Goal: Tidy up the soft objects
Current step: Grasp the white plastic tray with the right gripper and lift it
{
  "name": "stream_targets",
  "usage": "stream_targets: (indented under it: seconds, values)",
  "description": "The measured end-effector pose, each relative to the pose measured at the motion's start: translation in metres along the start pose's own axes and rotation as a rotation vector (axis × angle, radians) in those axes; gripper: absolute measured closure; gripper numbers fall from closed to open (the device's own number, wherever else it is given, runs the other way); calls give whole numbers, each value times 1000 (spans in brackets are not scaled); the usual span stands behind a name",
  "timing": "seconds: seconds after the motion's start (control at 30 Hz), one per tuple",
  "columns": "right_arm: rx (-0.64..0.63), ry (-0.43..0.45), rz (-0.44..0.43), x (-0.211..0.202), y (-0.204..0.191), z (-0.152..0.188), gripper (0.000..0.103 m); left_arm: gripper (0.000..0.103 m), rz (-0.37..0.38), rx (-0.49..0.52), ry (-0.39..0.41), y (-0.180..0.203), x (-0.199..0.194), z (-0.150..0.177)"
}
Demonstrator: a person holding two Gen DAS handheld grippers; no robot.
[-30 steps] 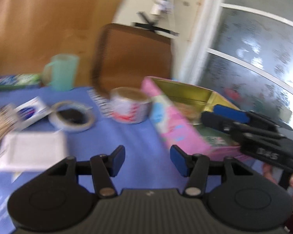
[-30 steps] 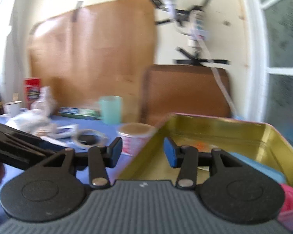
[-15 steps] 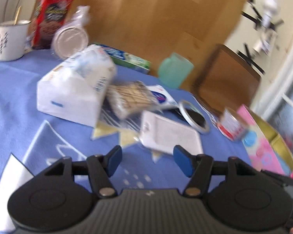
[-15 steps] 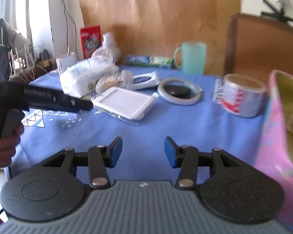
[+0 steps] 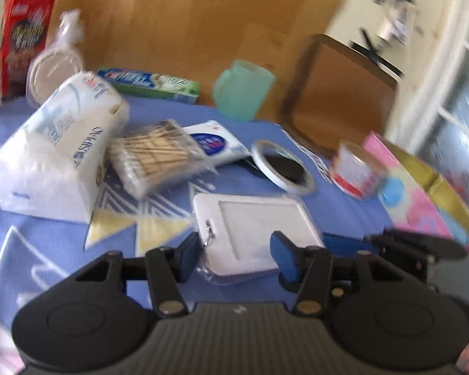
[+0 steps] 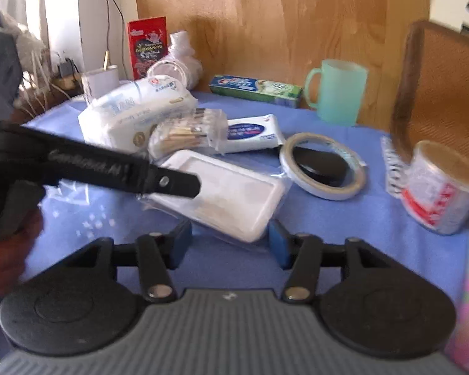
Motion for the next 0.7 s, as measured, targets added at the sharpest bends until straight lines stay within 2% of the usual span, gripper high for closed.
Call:
stream_targets:
  seconds: [0.17, 0.23, 0.3, 0.33, 0.4, 0.5, 0.53, 0.57, 0.6, 0.67, 0.7]
  values:
    - [-76, 21, -42, -43, -18, 23, 46, 53, 81, -2, -65, 13, -31, 36]
    - [-117, 30, -86, -61, -26, 33, 46, 47, 111, -2, -89, 15, -40, 44]
    - [-151, 37, -110, -78, -31, 44, 45, 35, 75, 3, -71, 10, -48, 44]
    - [-169, 39, -103, -84, -33, 48, 43, 35, 60, 6, -58, 8, -49, 41]
    - [-207, 45, -66, -89, -34, 52, 32, 35, 42, -16, -47, 4, -49, 34]
    - [-214, 54, -49, -82, -33, 50, 31, 40, 61, -54, -70, 4, -44, 30]
    - [-196, 54, -55, -78, -32, 48, 31, 42, 62, -42, -79, 5, -40, 32]
    - [-175, 53, -65, -74, -32, 46, 31, 50, 53, -29, -90, 7, -36, 36]
    - [-149, 50, -79, -69, -31, 44, 33, 54, 38, -7, -72, 11, -34, 38]
    - [-78, 48, -120, -62, -31, 43, 34, 56, 40, 12, -79, 20, -32, 41]
    - [-51, 59, -125, -61, -31, 41, 39, 56, 32, 28, -72, 25, -32, 40]
Point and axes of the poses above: each gripper's, at about its wrist camera, not at the fingertips, and x roughly the way its jaws point, y to its right, z to its underside, the point moved 10 cm from there along x, roughly the way its jaws point, and after that the axes turned 12 degrees about -x, right-handed, at the moved point
